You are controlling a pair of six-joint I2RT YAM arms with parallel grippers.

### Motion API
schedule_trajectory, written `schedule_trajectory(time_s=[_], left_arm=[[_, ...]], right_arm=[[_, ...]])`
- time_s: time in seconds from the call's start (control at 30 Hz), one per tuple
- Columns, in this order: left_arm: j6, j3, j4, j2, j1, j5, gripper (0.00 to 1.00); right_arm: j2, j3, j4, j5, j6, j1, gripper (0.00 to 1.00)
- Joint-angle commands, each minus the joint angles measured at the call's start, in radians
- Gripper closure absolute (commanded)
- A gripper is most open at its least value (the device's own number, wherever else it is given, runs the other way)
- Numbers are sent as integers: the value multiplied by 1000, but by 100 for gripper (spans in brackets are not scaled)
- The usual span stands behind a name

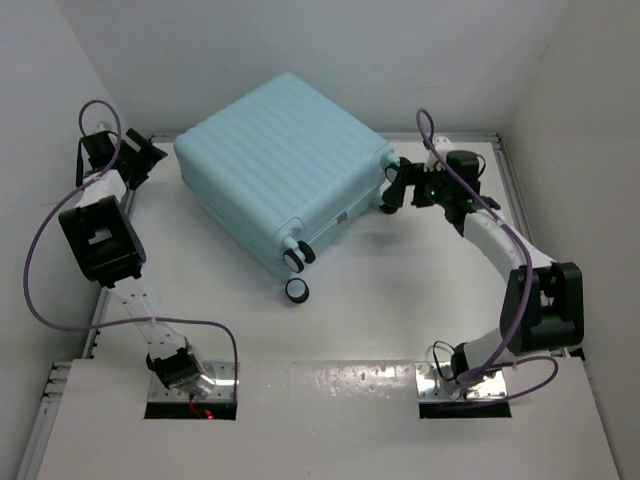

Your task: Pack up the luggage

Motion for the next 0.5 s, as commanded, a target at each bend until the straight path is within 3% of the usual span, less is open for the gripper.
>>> schedule_trajectory(time_s=[0.0,0.2,0.4,0.47], left_arm=[[123,0,-40,-77,-13,9,9],[184,-175,-40,-205,-35,33,9],[246,-196,-94,-280,-44,119,9],[268,-219,-94,-308,-44,134,9]], right_arm=[[6,197,-123,83,-188,6,3],[135,407,-280,140,-481,27,0],[505,797,-637,10,-719,9,0],[554,953,-769,-38,-765,0,1]])
